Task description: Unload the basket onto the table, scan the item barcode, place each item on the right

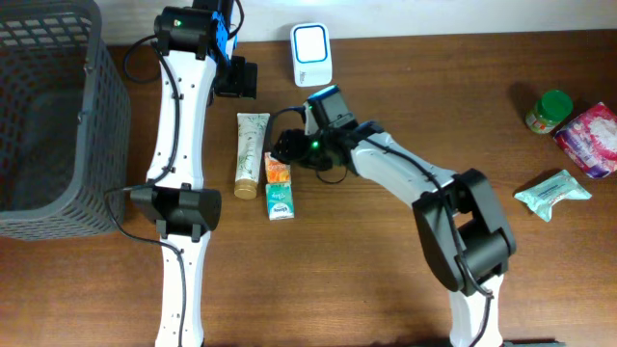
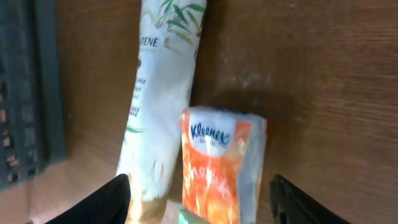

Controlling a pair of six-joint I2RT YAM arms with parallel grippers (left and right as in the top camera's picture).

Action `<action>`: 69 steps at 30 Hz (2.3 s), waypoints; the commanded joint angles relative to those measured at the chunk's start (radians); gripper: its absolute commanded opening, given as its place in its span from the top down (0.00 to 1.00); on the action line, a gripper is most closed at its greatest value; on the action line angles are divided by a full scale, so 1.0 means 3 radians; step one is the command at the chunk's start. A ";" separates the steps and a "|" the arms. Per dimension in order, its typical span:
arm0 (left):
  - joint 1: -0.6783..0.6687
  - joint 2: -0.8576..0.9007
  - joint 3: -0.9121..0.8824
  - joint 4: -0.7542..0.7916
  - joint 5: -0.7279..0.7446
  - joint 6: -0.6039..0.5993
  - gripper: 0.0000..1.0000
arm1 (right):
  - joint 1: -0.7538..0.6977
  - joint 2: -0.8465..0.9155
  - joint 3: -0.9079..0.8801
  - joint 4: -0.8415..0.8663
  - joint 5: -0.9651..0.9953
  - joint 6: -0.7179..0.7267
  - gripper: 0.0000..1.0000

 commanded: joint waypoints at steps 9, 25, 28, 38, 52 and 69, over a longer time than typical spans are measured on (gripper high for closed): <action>0.0009 0.0000 0.0027 -0.0003 0.0023 -0.0032 0.01 | 0.0078 0.0299 -0.0023 -0.0127 0.0309 0.0226 0.96; 0.0009 0.0000 0.0027 -0.0003 0.0023 -0.0032 0.00 | -0.0879 0.0025 0.0420 -0.1147 -0.0378 -0.1179 0.96; 0.0009 0.0000 0.0027 -0.0003 0.0023 -0.0032 0.01 | -0.0729 0.0025 0.1200 -0.1691 0.1635 -0.1417 0.96; 0.0009 0.0000 0.0027 -0.0004 0.0023 -0.0032 0.01 | -0.0387 0.0444 0.1404 0.0713 0.2603 -0.3189 0.96; 0.0009 0.0000 0.0027 -0.0003 0.0023 -0.0032 0.01 | -0.0459 0.0600 0.1409 0.0745 0.3288 -0.2145 0.69; 0.0009 0.0000 0.0027 -0.0004 0.0023 -0.0032 0.01 | -0.1153 0.1029 0.1408 0.0170 0.1587 -0.0469 0.96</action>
